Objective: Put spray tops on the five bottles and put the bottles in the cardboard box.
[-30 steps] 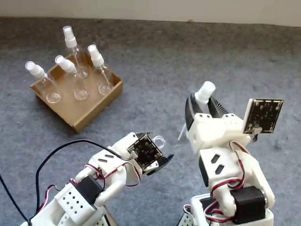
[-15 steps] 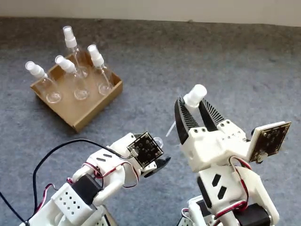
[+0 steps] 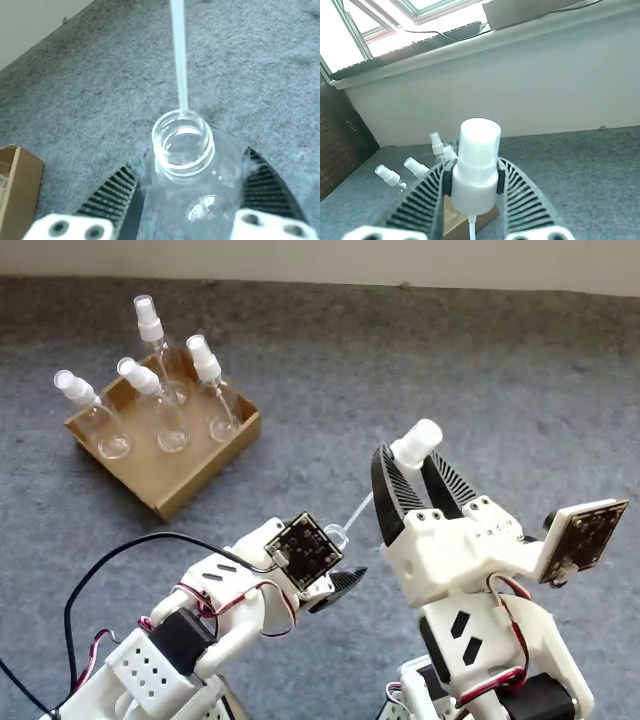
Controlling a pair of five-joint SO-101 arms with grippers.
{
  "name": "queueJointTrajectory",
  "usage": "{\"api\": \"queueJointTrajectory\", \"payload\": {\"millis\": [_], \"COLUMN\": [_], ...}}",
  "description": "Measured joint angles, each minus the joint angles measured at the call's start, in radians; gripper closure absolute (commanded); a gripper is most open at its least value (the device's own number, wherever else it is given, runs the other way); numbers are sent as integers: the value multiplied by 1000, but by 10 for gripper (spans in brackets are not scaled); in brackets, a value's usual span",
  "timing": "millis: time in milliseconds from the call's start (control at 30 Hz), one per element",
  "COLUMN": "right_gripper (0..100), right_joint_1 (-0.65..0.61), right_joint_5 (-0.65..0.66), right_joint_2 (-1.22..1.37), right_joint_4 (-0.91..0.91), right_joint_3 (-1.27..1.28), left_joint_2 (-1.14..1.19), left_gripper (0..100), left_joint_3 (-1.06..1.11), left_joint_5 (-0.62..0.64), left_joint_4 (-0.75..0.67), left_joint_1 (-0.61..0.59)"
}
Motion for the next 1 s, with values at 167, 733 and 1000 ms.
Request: {"api": "queueJointTrajectory", "payload": {"millis": [167,733,1000], "right_gripper": [991,991,993], "right_joint_1": [0,0,0], "right_joint_5": [-2,-2,64], "right_joint_2": [0,0,0], "right_joint_4": [0,0,0], "right_joint_3": [0,0,0], "left_joint_2": [0,0,0], "left_gripper": [797,797,797], "left_joint_3": [-2,-2,-2], "left_joint_5": [0,0,0], "left_joint_4": [2,2,2], "left_joint_1": [2,2,2]}}
